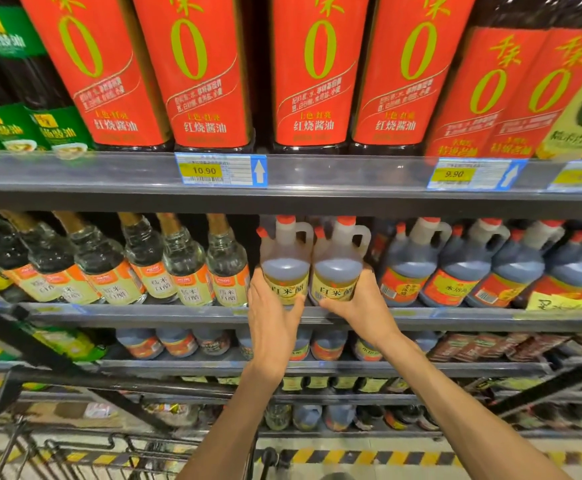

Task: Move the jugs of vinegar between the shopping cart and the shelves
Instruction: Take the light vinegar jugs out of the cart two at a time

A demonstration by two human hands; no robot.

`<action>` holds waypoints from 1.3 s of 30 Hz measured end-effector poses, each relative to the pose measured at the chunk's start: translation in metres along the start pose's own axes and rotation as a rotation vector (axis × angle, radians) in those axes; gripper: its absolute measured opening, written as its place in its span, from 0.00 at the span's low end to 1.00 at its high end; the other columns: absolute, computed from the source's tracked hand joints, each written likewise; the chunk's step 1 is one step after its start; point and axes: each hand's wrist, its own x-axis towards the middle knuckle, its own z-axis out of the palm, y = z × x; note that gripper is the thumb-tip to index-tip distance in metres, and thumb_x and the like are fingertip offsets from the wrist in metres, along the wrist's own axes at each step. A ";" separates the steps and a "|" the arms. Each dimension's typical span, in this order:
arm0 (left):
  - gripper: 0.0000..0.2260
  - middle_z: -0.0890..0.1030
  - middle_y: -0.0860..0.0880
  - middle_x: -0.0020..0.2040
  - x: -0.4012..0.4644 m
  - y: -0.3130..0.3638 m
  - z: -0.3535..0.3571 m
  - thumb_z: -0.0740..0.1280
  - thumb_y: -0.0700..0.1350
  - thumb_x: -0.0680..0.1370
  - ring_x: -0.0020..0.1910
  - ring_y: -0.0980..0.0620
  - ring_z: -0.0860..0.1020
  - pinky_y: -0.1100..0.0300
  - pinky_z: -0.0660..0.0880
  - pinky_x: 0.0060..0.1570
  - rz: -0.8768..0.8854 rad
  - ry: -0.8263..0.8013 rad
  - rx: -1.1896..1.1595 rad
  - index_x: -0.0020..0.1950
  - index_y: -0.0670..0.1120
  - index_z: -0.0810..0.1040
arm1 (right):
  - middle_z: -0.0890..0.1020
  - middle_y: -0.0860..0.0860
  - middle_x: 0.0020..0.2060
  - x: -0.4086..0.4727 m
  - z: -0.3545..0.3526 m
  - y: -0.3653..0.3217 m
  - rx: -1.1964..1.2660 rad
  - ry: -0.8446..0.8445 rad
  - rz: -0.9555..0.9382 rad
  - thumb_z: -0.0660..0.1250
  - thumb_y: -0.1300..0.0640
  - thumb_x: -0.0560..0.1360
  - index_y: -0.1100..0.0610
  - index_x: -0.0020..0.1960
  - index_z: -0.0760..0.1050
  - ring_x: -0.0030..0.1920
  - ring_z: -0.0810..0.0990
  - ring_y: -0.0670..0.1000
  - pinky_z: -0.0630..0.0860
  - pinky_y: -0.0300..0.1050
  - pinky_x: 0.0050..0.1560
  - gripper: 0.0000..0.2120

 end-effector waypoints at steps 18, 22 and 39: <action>0.41 0.68 0.40 0.73 0.005 0.002 0.005 0.75 0.47 0.73 0.74 0.42 0.67 0.46 0.71 0.70 -0.042 -0.035 0.005 0.79 0.39 0.56 | 0.76 0.50 0.58 -0.005 0.004 0.002 -0.015 0.045 0.049 0.82 0.49 0.68 0.53 0.63 0.65 0.59 0.77 0.48 0.77 0.45 0.56 0.33; 0.42 0.68 0.41 0.71 0.008 0.004 0.004 0.77 0.46 0.70 0.72 0.42 0.68 0.45 0.72 0.68 -0.055 -0.037 -0.004 0.77 0.39 0.57 | 0.77 0.48 0.59 -0.006 0.005 0.000 -0.007 0.047 0.062 0.81 0.49 0.68 0.51 0.63 0.65 0.59 0.78 0.48 0.78 0.48 0.58 0.33; 0.46 0.41 0.47 0.84 -0.048 0.016 -0.013 0.69 0.48 0.81 0.83 0.50 0.43 0.51 0.49 0.81 0.049 -0.108 0.100 0.82 0.44 0.36 | 0.74 0.48 0.68 -0.032 0.001 -0.010 -0.073 0.049 0.040 0.82 0.52 0.68 0.49 0.74 0.63 0.69 0.73 0.50 0.73 0.53 0.70 0.41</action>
